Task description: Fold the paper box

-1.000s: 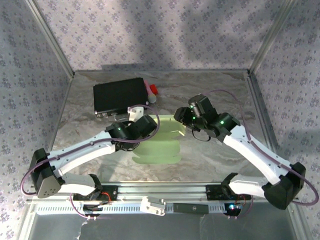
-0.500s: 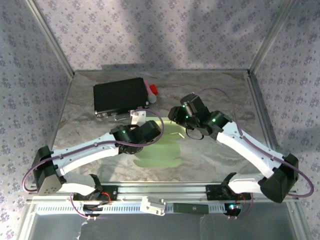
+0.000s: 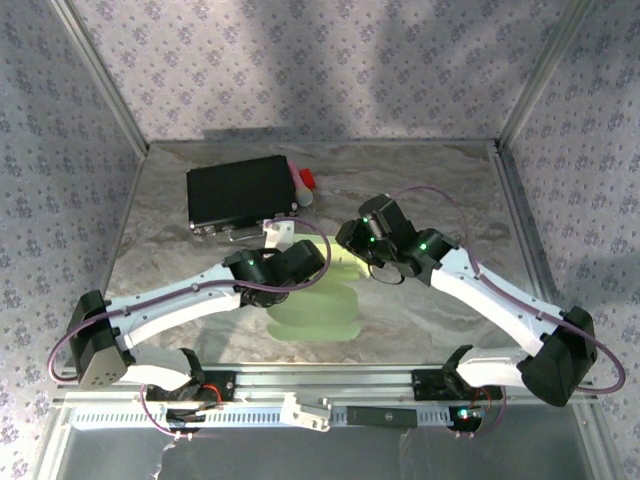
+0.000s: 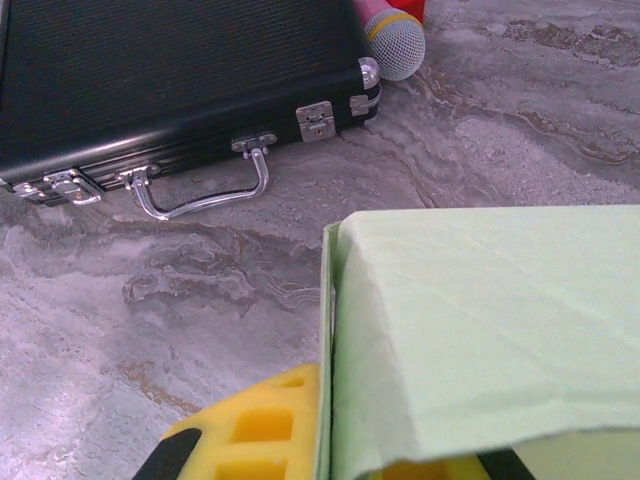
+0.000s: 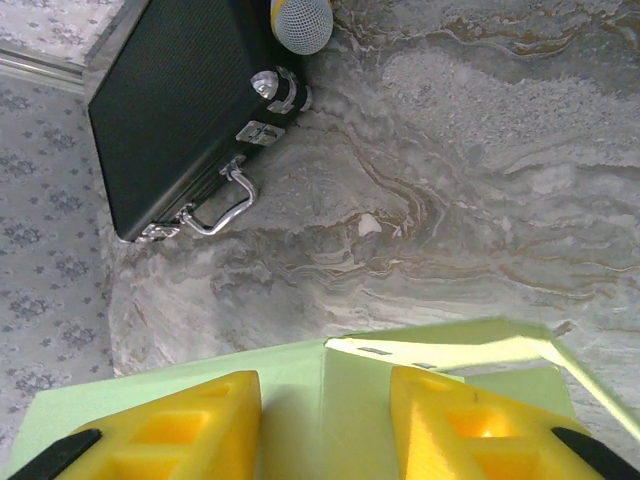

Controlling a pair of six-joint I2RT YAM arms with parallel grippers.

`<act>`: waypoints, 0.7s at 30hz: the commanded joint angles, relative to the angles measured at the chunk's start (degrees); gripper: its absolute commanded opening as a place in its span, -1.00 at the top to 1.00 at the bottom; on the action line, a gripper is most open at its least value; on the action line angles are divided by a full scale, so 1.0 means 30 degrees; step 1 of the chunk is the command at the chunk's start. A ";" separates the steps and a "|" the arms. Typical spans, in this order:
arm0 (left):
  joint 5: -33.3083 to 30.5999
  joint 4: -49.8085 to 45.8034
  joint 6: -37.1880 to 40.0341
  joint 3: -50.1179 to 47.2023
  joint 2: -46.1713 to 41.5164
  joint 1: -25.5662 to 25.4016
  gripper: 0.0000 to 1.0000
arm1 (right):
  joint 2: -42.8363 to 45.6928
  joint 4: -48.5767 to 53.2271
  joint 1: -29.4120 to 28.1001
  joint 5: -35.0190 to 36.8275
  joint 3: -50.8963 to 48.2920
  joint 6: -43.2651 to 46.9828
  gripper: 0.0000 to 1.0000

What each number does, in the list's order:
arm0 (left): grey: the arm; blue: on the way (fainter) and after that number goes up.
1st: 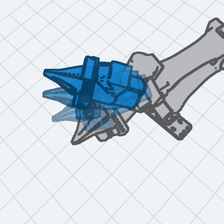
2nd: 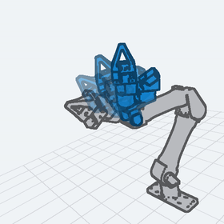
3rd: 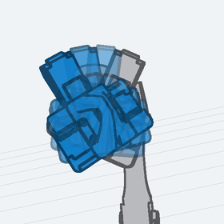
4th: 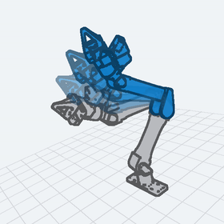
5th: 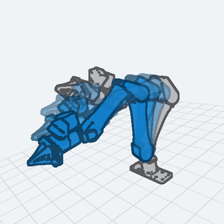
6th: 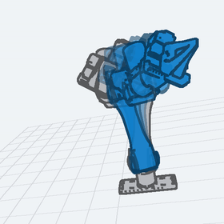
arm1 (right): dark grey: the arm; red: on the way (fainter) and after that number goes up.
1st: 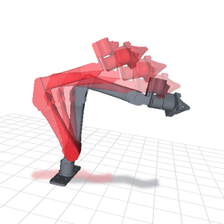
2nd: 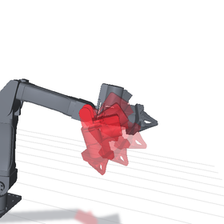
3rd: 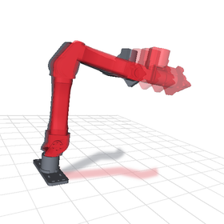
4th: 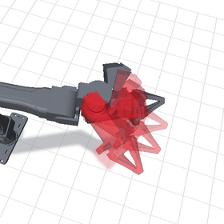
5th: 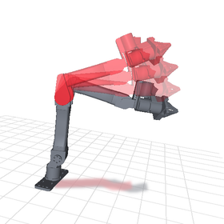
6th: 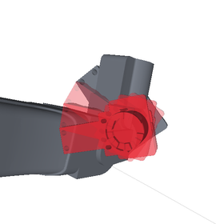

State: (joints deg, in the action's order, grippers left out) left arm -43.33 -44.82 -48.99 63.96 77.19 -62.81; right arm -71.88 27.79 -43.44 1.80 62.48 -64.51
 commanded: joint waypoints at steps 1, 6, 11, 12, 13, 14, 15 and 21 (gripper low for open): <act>-0.0296 0.0693 -0.0046 0.0714 0.0079 -0.0187 1.00 | 0.0249 -0.1284 0.0246 -0.0906 -0.0533 -0.0986 0.22; -0.0263 0.0935 -0.0036 0.0615 -0.0035 -0.0189 1.00 | 0.0475 -0.3299 0.0446 -0.1494 -0.1149 -0.2686 0.32; -0.0306 0.1107 0.0041 0.0593 -0.0055 -0.0188 1.00 | 0.1015 -0.3912 0.0395 -0.1238 -0.1567 -0.4158 0.51; -0.0293 0.1135 0.0020 0.0596 -0.0007 -0.0186 1.00 | 0.1118 -0.3882 0.0408 -0.1189 -0.1620 -0.4436 0.56; -0.0321 0.1155 0.0012 0.0612 0.0021 -0.0171 1.00 | 0.1190 -0.3916 0.0417 -0.1123 -0.1728 -0.4702 0.60; -0.0322 0.1241 0.0005 0.0593 0.0047 -0.0187 1.00 | 0.1278 -0.4039 0.0362 -0.1056 -0.1861 -0.4987 0.62; -0.0318 0.1271 0.0012 0.0616 0.0068 -0.0187 1.00 | 0.1383 -0.4133 0.0388 -0.1012 -0.2032 -0.5294 0.64; -0.0320 0.1345 -0.0053 0.0681 0.0030 -0.0166 1.00 | 0.2098 -0.3962 0.0421 -0.0333 -0.2257 -0.5963 0.70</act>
State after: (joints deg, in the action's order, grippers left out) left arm -43.33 -42.22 -49.12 63.96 77.32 -62.81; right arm -67.53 16.19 -41.98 -0.40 56.01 -80.27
